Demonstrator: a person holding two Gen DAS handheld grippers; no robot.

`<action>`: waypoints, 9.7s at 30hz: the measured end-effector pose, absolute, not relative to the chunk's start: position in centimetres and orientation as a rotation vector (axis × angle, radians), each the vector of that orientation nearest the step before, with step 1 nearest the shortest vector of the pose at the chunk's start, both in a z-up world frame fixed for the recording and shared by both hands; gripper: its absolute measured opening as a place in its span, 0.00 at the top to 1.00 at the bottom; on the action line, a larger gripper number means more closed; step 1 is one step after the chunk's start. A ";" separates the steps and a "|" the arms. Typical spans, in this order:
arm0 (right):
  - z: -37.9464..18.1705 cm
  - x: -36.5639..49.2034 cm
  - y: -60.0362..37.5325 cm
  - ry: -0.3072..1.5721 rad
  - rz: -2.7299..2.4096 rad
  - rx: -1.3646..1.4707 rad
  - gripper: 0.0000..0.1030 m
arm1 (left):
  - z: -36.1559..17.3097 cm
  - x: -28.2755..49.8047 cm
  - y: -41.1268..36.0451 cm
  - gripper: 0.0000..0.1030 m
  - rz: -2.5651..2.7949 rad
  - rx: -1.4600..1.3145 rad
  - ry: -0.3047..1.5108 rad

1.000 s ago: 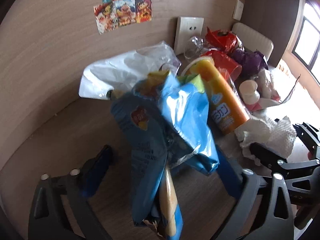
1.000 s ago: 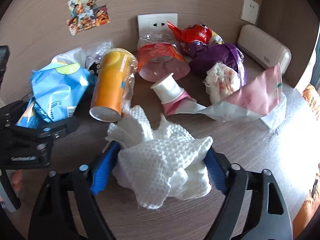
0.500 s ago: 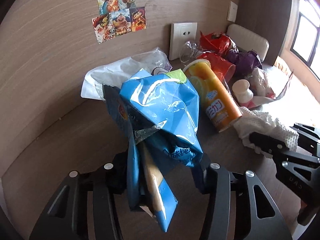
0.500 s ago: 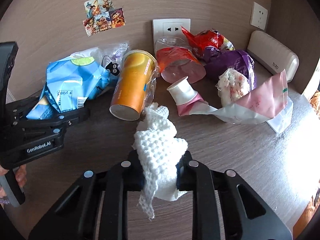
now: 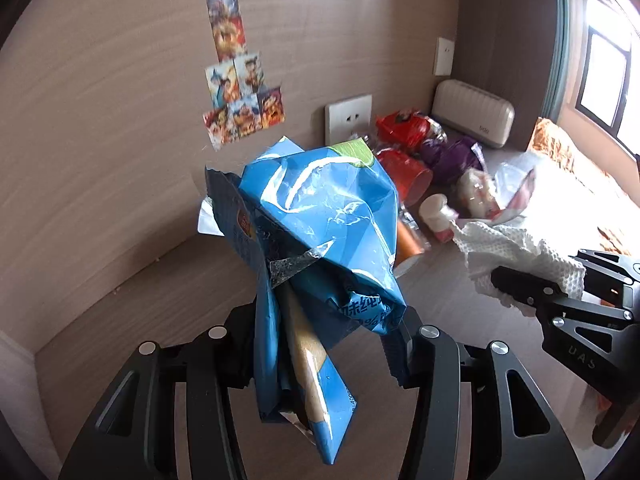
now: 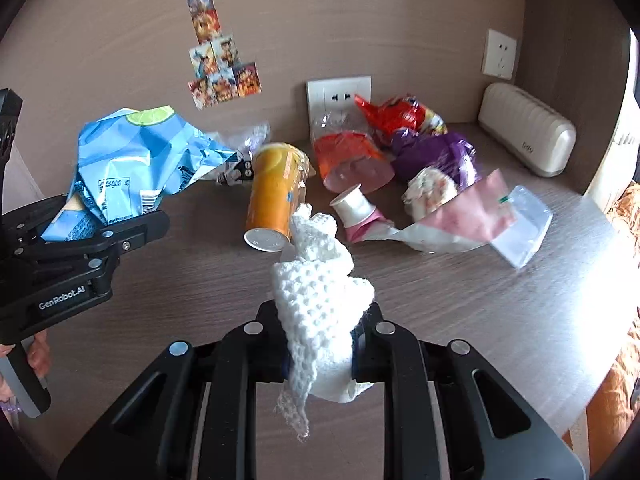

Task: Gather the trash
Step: 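Carry the chip bag and tissue to the bin and open both tools, then raise both open tools from the bin back toward the desk, then grasp the orange juice cup with left tool while right tool grasps the pink wrapper, then carry the juice cup and pink wrapper to the white bin and open both tools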

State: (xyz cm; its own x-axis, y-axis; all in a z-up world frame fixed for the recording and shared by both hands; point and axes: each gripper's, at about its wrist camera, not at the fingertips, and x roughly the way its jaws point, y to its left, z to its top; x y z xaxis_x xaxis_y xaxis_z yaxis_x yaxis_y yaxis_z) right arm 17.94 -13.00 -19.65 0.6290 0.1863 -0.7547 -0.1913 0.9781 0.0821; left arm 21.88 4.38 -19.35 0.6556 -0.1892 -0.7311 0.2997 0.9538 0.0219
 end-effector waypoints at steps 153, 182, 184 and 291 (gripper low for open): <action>-9.6 10.0 -17.5 0.504 0.052 -0.041 0.03 | -12.6 15.4 1.1 0.04 -0.283 0.099 0.644; -22.0 22.1 -20.0 0.790 -0.008 0.196 0.03 | -20.6 27.9 -0.7 0.04 -0.181 0.043 0.755; -22.2 22.3 -19.8 0.790 -0.011 0.187 0.03 | -21.0 28.3 -0.6 0.04 -0.181 0.048 0.760; -18.6 -3.7 -47.1 0.678 -0.302 0.296 0.92 | -22.5 4.5 -33.8 0.61 -0.717 0.199 0.810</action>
